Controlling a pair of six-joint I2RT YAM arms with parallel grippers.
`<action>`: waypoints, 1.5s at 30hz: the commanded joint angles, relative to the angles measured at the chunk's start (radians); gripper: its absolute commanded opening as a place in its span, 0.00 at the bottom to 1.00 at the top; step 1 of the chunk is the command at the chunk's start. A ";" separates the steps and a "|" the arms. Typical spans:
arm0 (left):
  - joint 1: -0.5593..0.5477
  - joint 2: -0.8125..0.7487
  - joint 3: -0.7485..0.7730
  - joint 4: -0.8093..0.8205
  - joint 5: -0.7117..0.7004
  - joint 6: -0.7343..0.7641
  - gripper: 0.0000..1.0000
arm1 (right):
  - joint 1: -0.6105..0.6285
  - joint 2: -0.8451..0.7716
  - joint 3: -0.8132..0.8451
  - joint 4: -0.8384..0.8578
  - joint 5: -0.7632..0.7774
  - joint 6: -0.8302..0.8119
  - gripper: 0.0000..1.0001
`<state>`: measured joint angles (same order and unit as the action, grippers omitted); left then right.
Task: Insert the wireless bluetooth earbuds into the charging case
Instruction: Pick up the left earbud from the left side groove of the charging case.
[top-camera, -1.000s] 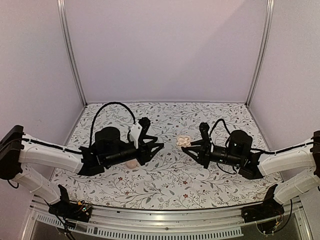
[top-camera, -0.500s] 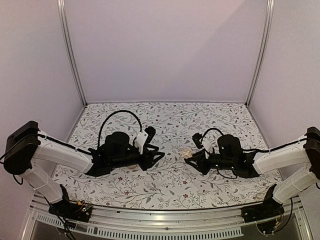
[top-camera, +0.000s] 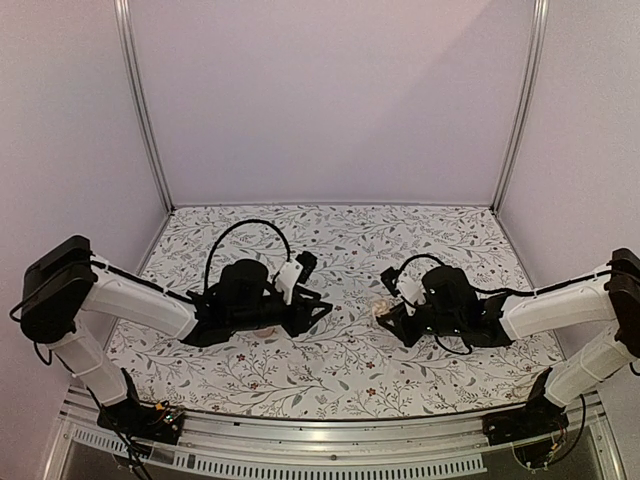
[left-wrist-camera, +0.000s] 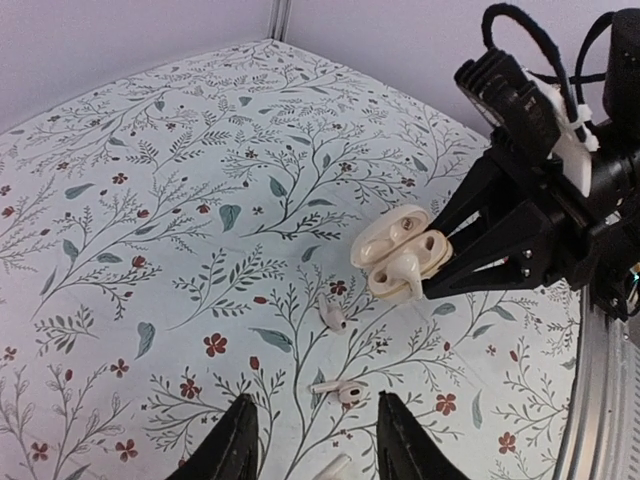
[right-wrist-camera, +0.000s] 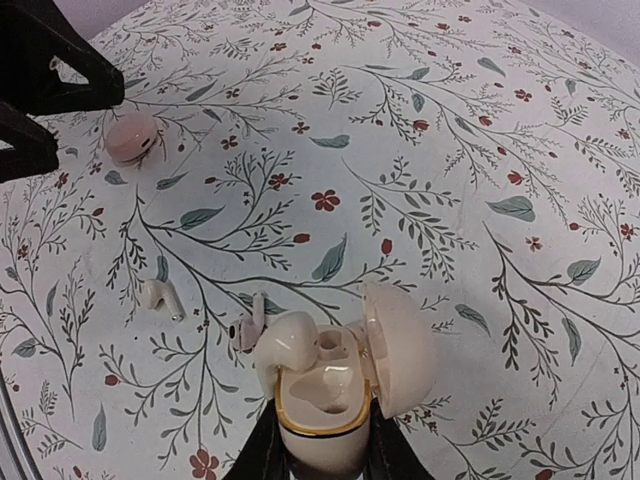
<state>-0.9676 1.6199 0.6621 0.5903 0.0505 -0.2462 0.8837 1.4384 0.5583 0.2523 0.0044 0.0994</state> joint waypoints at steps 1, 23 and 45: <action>0.025 0.022 0.038 -0.013 0.101 -0.008 0.39 | 0.008 -0.005 0.015 -0.021 0.020 -0.053 0.20; 0.025 0.110 0.242 -0.096 0.406 -0.205 0.34 | 0.055 -0.074 0.028 0.061 -0.128 -0.132 0.22; 0.023 0.209 0.332 -0.185 0.400 -0.234 0.29 | 0.062 -0.066 0.041 0.062 -0.130 -0.128 0.22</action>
<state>-0.9524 1.8095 0.9691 0.4259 0.4385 -0.4736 0.9344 1.3811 0.5659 0.2890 -0.1158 -0.0235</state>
